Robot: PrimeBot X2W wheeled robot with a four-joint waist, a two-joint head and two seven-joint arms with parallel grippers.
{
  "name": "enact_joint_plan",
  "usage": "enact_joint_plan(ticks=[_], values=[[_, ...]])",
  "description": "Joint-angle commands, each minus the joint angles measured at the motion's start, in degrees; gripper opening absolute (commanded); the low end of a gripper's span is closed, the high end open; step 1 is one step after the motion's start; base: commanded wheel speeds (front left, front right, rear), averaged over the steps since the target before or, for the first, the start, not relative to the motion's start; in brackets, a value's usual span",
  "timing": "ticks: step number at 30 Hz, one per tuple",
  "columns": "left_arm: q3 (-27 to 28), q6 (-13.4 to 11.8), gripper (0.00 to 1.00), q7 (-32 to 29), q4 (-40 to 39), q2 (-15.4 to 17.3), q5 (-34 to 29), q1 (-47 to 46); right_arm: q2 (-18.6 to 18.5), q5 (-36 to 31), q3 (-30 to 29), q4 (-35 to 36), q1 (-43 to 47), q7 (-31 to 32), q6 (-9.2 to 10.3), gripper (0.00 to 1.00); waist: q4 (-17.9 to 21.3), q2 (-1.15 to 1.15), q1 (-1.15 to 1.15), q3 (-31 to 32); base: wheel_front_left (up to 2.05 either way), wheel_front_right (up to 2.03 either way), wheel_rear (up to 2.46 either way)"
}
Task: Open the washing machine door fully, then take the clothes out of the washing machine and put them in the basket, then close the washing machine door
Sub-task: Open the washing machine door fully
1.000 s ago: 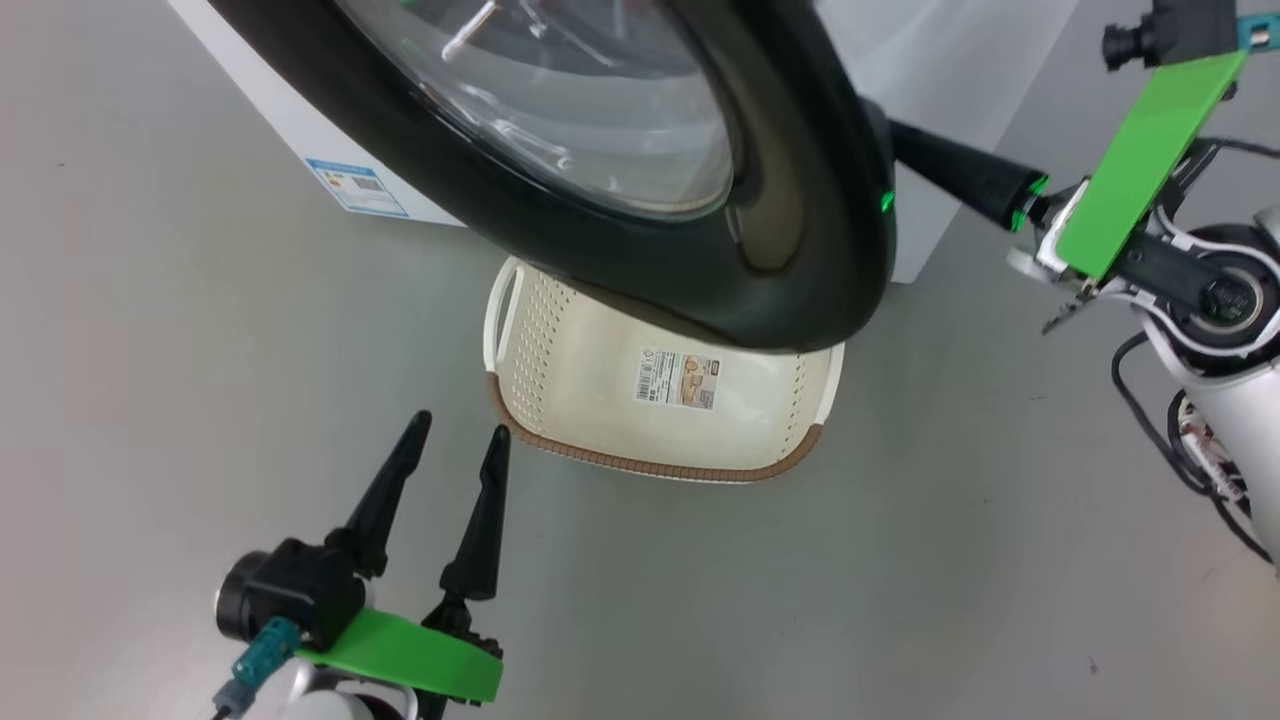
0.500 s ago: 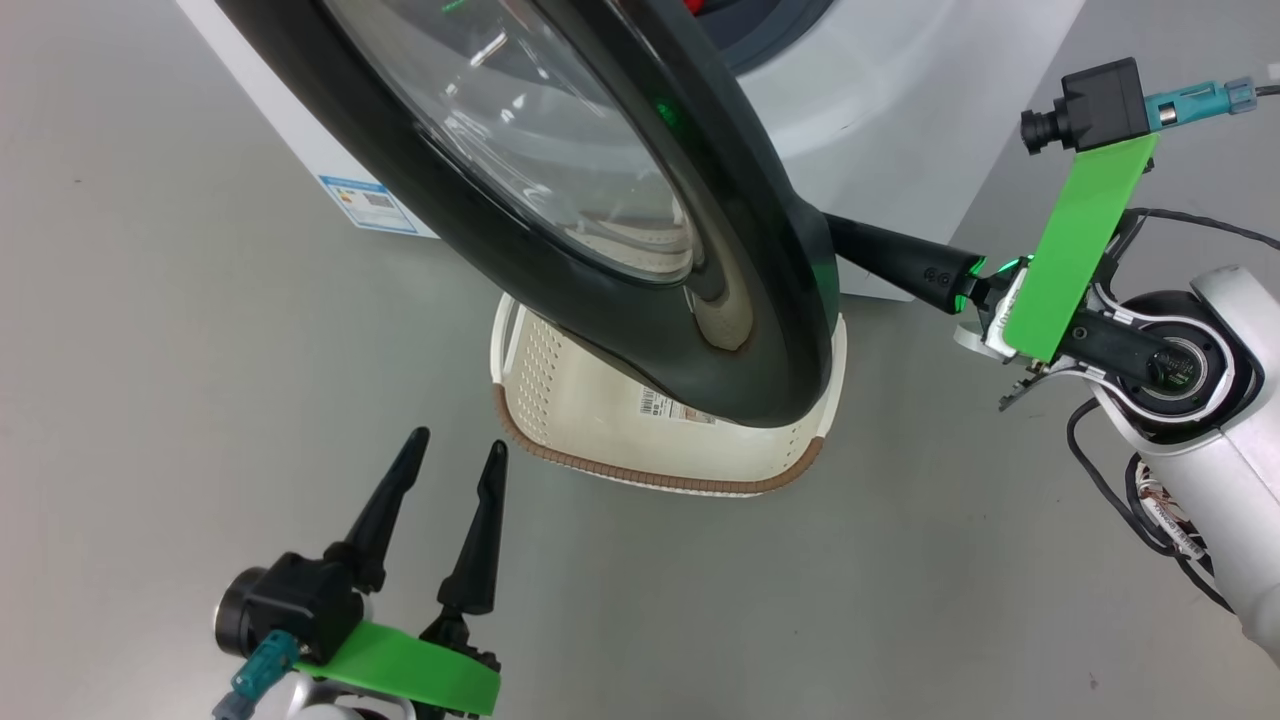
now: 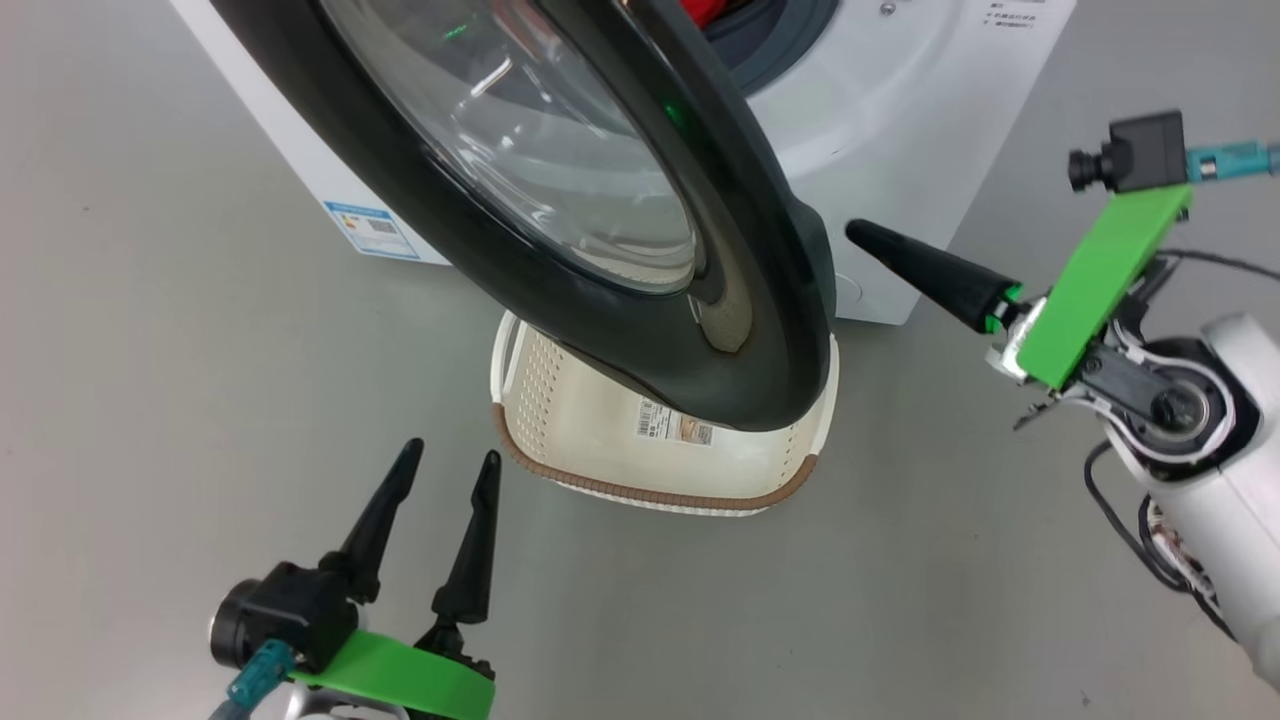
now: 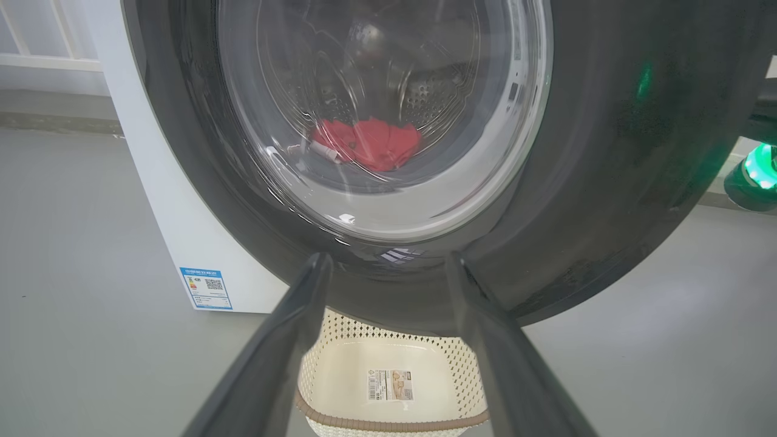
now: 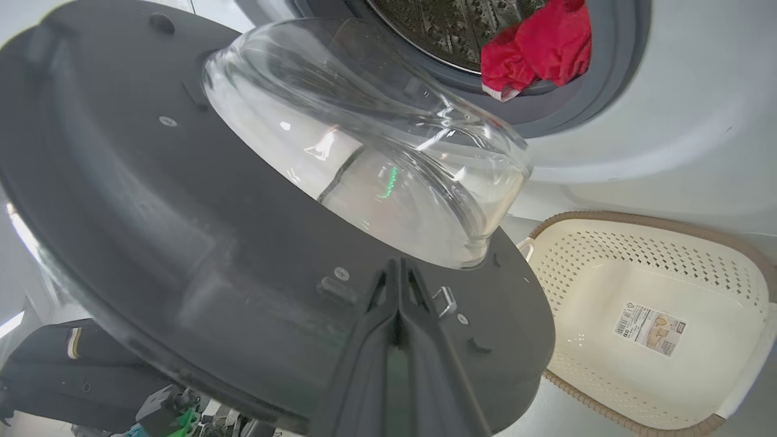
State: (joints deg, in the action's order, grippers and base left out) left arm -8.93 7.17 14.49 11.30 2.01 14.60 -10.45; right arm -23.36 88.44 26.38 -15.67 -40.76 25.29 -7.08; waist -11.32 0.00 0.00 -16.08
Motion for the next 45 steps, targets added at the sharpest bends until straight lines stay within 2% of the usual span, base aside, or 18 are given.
enact_joint_plan(ticks=[1,3,6,7,20,29,34,39,43,45], values=[[2.3,0.3,1.0,0.5,-1.2,0.9,-0.8,0.4,-0.5,-1.2,-0.4,1.1,2.1,-1.7,-0.41,0.33,0.3,0.0,0.0,0.4,0.0,0.0,0.0],[2.8,0.3,1.0,0.5,-1.1,0.9,-0.9,0.5,-0.7,-1.1,-0.6,0.9,3.6,-3.1,-0.41,0.42,0.7,0.0,0.0,0.6,0.0,0.0,0.0],[3.6,0.3,1.0,0.5,-1.1,0.9,-0.9,0.8,-1.1,-1.6,-0.4,0.6,5.7,-5.0,-0.41,0.96,1.3,0.0,0.0,0.8,0.0,0.0,0.0],[3.8,0.3,1.0,0.5,-1.1,0.9,-0.9,0.9,-1.1,-1.5,-0.4,0.5,6.4,-5.6,-0.41,1.0,1.6,0.0,0.0,1.0,0.0,0.0,0.0],[5.8,0.3,1.0,0.5,-0.3,0.9,-1.5,3.1,-2.4,-1.9,0.6,0.6,17.1,-13.8,-0.41,1.0,4.0,0.0,0.0,4.1,0.0,0.0,0.0],[7.5,0.3,1.0,0.5,-0.1,0.9,-1.9,5.2,-4.3,-6.3,3.8,-1.0,22.4,-22.7,-0.41,1.0,5.9,0.0,0.0,5.9,0.0,0.0,0.0],[8.2,0.3,1.0,0.5,-0.1,0.9,-2.2,6.0,-5.5,-10.3,6.5,-2.5,23.4,-29.8,-0.41,1.0,6.5,0.0,0.0,6.2,0.0,0.0,0.0],[8.5,0.3,1.0,0.5,-0.1,0.9,-2.5,6.0,-7.3,-17.4,10.8,-4.9,23.3,-37.7,-0.41,1.0,6.7,0.0,0.0,6.2,0.0,0.0,0.0],[8.7,0.3,1.0,0.5,-0.1,0.9,-2.7,6.0,-7.1,-22.2,12.0,-6.8,23.1,-40.0,-0.41,1.0,6.9,0.0,0.0,6.4,0.0,0.0,0.0],[8.8,0.3,1.0,0.5,-0.2,0.9,-2.7,6.0,-6.7,-25.4,10.4,-7.2,23.2,-40.2,-0.41,1.0,7.0,0.0,0.0,6.4,0.0,0.0,0.0]])
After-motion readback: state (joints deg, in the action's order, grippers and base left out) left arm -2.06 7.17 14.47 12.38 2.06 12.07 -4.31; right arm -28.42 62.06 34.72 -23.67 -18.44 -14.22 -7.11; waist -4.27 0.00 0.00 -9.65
